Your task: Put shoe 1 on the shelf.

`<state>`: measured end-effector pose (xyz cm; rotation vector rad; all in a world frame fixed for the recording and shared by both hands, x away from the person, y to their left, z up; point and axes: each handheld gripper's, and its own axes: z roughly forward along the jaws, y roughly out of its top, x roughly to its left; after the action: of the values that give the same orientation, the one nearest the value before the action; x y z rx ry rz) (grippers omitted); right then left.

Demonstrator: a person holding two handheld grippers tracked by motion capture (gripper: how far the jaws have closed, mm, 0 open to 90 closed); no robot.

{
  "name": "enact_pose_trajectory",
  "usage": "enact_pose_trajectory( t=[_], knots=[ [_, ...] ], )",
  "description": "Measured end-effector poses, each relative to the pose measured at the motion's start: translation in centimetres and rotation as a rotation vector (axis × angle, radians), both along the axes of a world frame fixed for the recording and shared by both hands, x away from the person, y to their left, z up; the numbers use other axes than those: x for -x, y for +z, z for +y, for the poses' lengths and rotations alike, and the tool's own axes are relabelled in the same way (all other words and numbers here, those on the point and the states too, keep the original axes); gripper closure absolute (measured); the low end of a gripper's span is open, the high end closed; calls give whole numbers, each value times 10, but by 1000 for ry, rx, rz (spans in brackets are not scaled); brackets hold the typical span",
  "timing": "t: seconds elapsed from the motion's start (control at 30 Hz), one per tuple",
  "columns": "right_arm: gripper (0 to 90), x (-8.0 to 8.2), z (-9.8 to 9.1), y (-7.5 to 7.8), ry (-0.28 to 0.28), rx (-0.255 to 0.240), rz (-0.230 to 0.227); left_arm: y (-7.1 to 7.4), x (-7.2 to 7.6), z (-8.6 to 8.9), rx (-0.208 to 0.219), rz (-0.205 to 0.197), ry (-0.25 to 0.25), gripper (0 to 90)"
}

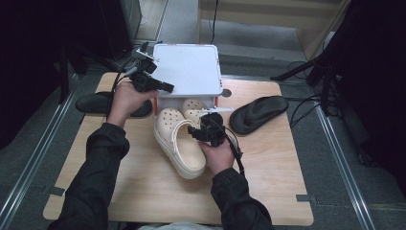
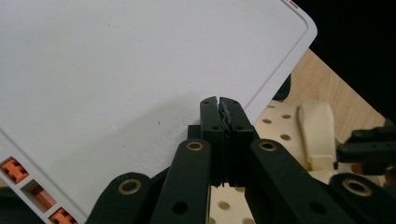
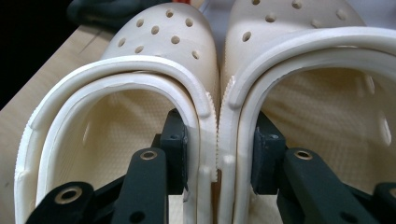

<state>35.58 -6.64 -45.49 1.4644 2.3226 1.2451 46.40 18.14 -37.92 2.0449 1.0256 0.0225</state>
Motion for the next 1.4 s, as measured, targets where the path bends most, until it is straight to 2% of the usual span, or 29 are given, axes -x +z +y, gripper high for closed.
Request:
enact_pose_trajectory(
  t=[0.33, 0.5, 0.57, 0.67, 0.83, 1.03, 1.13, 1.3, 1.4],
  knots=[
    [655, -43, 5, -8, -68, -2, -2, 0, 0, 1, 7, 4, 3, 885],
    [655, -55, 8, -10, -101, 3, -5, 0, -1, 1, 9, 6, -2, 887],
    [655, -58, 11, -11, -112, 7, -6, 0, 0, 1, 5, 4, 1, 887],
    [655, -61, 19, -17, -126, 39, -29, 0, 0, 0, 5, 3, -1, 887],
    [655, -65, 27, -22, -140, 65, -33, -1, -1, 1, 8, 4, -2, 887],
    [649, -73, 29, -26, -168, 48, -42, 0, 0, 0, 4, 3, 0, 887],
    [631, -72, 32, -27, -165, 61, -55, -1, -1, 1, 11, 6, -1, 887],
    [581, -71, 34, -28, -158, 44, -47, 0, 0, 0, 5, 4, 0, 886],
    [562, -68, 37, -28, -161, 63, -62, 0, 0, 0, 4, 4, 1, 886]
  ],
)
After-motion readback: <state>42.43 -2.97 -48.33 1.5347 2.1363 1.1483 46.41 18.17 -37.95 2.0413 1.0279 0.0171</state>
